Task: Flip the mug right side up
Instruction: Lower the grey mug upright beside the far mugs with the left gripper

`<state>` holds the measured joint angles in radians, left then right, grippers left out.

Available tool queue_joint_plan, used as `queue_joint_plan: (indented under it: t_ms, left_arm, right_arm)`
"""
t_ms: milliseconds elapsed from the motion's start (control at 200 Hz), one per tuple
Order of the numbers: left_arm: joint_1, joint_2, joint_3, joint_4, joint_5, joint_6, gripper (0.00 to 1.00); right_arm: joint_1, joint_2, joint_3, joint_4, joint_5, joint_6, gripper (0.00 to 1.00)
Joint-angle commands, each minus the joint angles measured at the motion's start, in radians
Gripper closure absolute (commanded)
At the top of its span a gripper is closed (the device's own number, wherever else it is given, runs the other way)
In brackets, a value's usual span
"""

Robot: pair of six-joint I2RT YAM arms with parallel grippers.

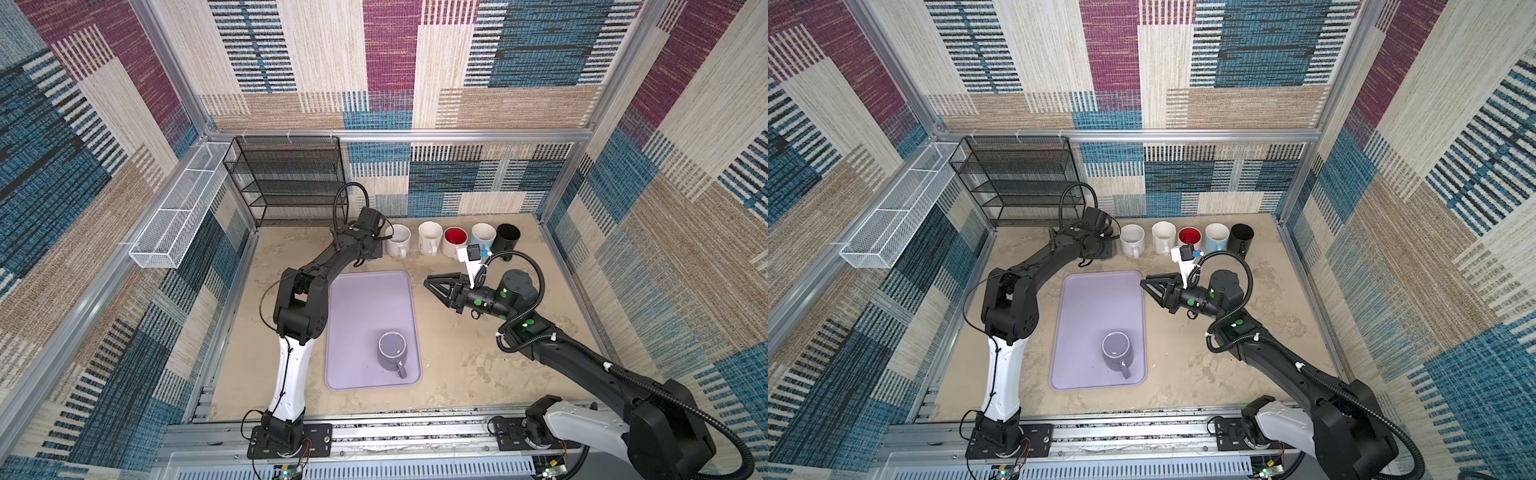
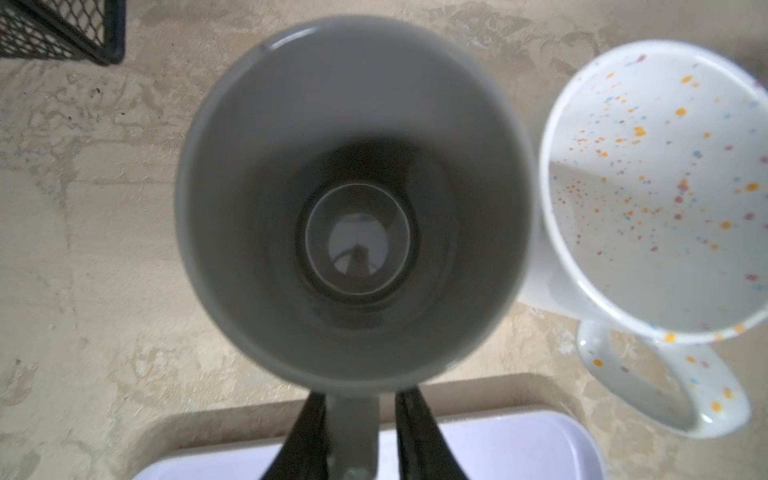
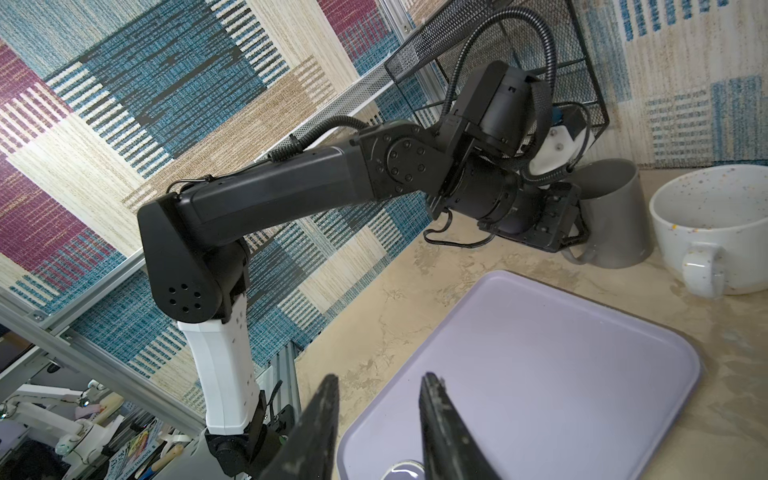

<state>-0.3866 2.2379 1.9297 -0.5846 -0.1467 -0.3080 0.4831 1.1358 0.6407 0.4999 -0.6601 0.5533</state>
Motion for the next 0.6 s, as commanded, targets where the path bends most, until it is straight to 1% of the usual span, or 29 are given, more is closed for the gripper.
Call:
queue_joint_plan:
  t_ms: [0,90,175,235,275,476,596]
  left_arm:
    - [0.001,-0.004,0.005,0.014,0.01,0.005,0.69]
    - [0.002,-0.01,0.0,0.015,0.01,0.006,0.63]
    - [0.003,-0.019,-0.009,0.02,0.011,0.007,0.53]
    - [0.003,-0.029,-0.019,0.024,0.014,0.009,0.42]
    - [0.002,-0.036,-0.025,0.027,0.014,0.009,0.37]
    - [0.003,-0.103,-0.088,0.064,0.015,0.02,0.28]
    - [0.005,-0.16,-0.141,0.08,0.012,0.032,0.27]
  right_arm:
    - [0.0,-0.002,-0.007,0.011,0.012,0.008,0.64]
    - [0.0,-0.004,-0.009,0.006,0.016,0.006,0.64]
    - [0.0,-0.006,-0.01,0.002,0.02,0.004,0.64]
    - [0.0,-0.004,-0.01,-0.001,0.021,0.0,0.64]
    - [0.001,-0.002,-0.009,-0.003,0.021,-0.001,0.64]
    - [0.0,0.013,0.003,-0.037,0.029,-0.02,0.64]
    - [0.0,0.019,0.014,-0.093,0.048,-0.047,0.63]
